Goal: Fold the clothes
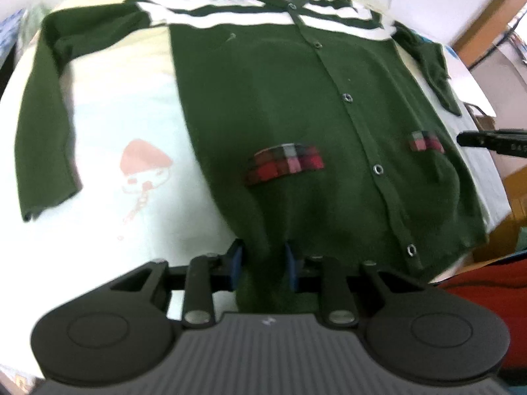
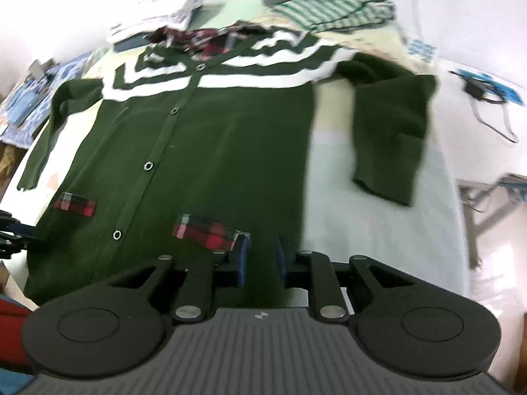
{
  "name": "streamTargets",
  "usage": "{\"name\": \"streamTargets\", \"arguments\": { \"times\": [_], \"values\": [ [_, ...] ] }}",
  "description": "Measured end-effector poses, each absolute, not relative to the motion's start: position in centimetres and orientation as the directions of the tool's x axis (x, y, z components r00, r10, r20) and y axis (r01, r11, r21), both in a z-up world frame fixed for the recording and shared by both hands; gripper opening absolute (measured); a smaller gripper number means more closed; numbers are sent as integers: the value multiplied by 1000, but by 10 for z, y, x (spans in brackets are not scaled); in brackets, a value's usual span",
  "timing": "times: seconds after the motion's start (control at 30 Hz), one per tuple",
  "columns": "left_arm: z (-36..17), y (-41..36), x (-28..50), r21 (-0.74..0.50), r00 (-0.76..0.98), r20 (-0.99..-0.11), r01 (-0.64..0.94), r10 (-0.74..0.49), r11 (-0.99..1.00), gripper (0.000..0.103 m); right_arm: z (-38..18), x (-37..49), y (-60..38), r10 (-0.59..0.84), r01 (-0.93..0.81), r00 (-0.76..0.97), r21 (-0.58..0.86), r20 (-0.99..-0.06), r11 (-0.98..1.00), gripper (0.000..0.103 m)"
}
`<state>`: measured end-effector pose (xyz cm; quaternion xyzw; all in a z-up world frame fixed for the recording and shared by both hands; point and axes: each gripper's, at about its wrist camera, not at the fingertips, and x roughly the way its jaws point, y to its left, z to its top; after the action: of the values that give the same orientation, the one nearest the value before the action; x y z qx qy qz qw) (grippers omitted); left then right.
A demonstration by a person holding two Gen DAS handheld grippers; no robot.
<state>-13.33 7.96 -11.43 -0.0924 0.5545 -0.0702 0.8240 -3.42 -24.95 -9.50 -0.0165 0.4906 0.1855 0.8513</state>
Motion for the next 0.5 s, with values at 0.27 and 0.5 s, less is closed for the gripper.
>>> {"name": "streamTargets", "arguments": {
  "times": [0.27,0.5],
  "values": [
    [-101,95,-129,-96,432,-902,-155,-20,983,49,-93,0,-248,380,-393,447,203,-810,897,20],
    [-89,118,-134,27,464,-873,-256,147,966,51,-101,24,-198,461,-562,403,184,-791,807,23]
  ]
}}
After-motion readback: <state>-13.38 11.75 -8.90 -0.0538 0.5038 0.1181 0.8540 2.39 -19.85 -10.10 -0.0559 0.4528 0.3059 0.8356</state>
